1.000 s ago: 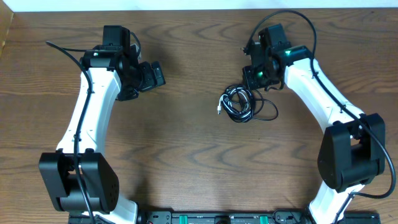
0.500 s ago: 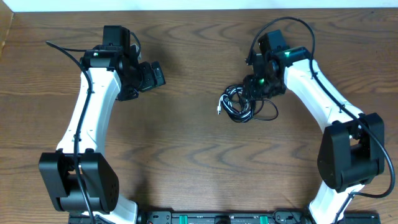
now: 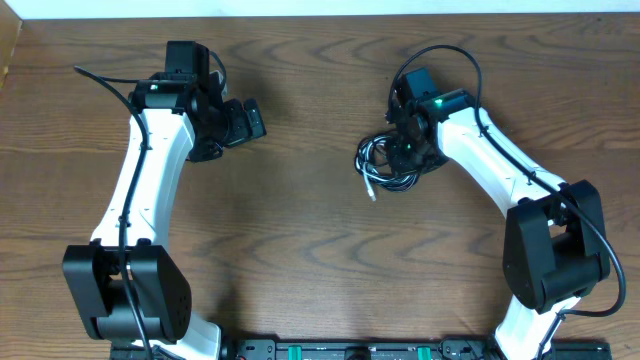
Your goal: Untangle cables
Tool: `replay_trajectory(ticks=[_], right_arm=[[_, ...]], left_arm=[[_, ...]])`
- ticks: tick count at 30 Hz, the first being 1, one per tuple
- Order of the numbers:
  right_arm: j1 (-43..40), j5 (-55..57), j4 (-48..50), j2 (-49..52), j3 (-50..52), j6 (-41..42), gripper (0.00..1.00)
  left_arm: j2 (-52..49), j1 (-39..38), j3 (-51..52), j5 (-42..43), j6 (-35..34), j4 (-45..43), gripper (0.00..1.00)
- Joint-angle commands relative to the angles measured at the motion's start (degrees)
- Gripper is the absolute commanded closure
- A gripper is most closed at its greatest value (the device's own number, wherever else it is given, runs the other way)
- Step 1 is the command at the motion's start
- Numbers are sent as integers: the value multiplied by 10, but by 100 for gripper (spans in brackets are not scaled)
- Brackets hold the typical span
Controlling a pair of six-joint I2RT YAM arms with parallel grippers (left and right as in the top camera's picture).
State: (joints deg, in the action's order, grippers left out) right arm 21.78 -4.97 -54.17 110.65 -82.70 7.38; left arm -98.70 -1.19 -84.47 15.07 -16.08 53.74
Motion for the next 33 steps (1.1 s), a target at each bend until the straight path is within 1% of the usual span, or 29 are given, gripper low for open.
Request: replay_trajectory(ticks=[1, 4, 6, 9, 10, 11, 14, 15, 18, 20, 22, 23, 27, 28, 30, 33], right_arm=[[0, 44, 0, 1, 4, -44, 99], [0, 44, 2, 1, 4, -87, 99], [-1, 45, 11, 1, 4, -98, 95], [-1, 44, 23, 1, 4, -93, 90], [-1, 44, 28, 1, 4, -86, 81], [-1, 44, 33, 1, 4, -81, 69], [1, 31, 52, 1, 4, -68, 57], [1, 28, 55, 1, 4, -68, 51], [0, 30, 55, 1, 5, -68, 48], [-1, 32, 52, 1, 5, -68, 50], [-1, 34, 51, 1, 7, -68, 77], [-1, 34, 51, 1, 9, -68, 99], [-1, 47, 59, 1, 11, -68, 99], [-1, 51, 65, 1, 11, -68, 75], [-1, 50, 80, 1, 11, -68, 46], [0, 47, 95, 1, 11, -68, 32]], left_arm=[[-3, 2, -1, -4, 4, 2, 2], [-3, 2, -1, -4, 4, 2, 2], [-3, 2, -1, -4, 4, 2, 2], [-3, 2, -1, -4, 4, 2, 2], [-3, 2, -1, -4, 4, 2, 2], [-3, 2, -1, -4, 4, 2, 2], [-3, 2, -1, -4, 4, 2, 2], [-3, 2, -1, -4, 4, 2, 2], [-3, 2, -1, -4, 4, 2, 2], [-3, 2, -1, -4, 4, 2, 2], [-3, 2, -1, -4, 4, 2, 2], [-3, 2, -1, -4, 4, 2, 2], [-3, 2, -1, -4, 4, 2, 2], [-3, 2, -1, -4, 4, 2, 2], [-3, 2, -1, -4, 4, 2, 2], [-3, 2, -1, -4, 4, 2, 2]])
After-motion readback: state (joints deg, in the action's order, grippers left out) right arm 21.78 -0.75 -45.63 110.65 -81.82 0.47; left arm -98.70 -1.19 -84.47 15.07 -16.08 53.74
